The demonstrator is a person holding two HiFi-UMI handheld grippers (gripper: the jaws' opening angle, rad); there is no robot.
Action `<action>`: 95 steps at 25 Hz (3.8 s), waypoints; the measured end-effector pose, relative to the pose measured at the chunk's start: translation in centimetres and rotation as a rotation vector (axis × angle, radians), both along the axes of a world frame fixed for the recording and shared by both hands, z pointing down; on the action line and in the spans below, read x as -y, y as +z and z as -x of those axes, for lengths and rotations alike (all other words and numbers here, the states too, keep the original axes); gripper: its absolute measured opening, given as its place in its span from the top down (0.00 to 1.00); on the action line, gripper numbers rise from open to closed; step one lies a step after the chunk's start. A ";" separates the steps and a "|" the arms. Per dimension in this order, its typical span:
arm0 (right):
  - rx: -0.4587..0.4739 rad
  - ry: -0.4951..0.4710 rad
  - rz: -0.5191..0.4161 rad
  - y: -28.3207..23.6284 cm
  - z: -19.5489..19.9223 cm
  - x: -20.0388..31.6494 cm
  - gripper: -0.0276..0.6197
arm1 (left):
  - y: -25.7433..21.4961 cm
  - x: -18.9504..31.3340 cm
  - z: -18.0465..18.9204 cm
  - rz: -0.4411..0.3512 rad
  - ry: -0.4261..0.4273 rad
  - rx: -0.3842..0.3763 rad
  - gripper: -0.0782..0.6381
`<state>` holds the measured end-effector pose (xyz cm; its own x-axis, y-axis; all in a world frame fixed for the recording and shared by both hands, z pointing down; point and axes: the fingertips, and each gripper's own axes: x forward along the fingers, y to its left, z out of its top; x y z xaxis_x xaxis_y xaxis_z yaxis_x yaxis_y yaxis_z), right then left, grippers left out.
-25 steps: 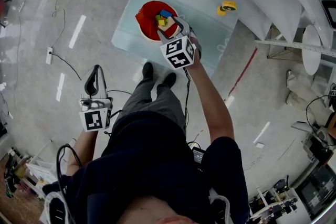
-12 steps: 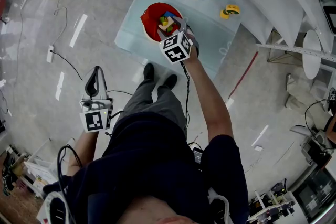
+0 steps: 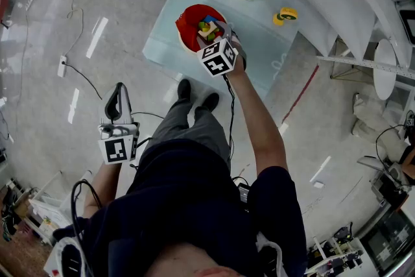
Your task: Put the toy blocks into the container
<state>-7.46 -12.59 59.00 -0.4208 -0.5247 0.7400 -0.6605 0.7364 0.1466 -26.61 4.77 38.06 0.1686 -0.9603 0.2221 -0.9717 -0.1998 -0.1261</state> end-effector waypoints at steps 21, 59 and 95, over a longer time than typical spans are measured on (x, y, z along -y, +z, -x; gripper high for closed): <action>0.082 0.057 -0.106 -2.5 -0.6 0.4 0.42 | -0.1 0.0 0.3 -0.001 0.000 0.002 0.89; 0.417 0.332 -0.339 -17.1 -9.7 -6.4 0.83 | -1.7 2.1 -4.2 -0.064 0.126 -0.006 0.89; 0.423 0.544 -0.458 -22.4 -18.4 -15.0 0.96 | -3.8 4.0 -9.2 -0.131 0.226 -0.023 0.89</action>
<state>10.98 2.38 36.57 -0.2162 -0.9465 0.2396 -0.9741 0.2259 0.0133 -17.44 0.77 34.25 0.3861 -0.9179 0.0920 -0.9071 -0.3959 -0.1431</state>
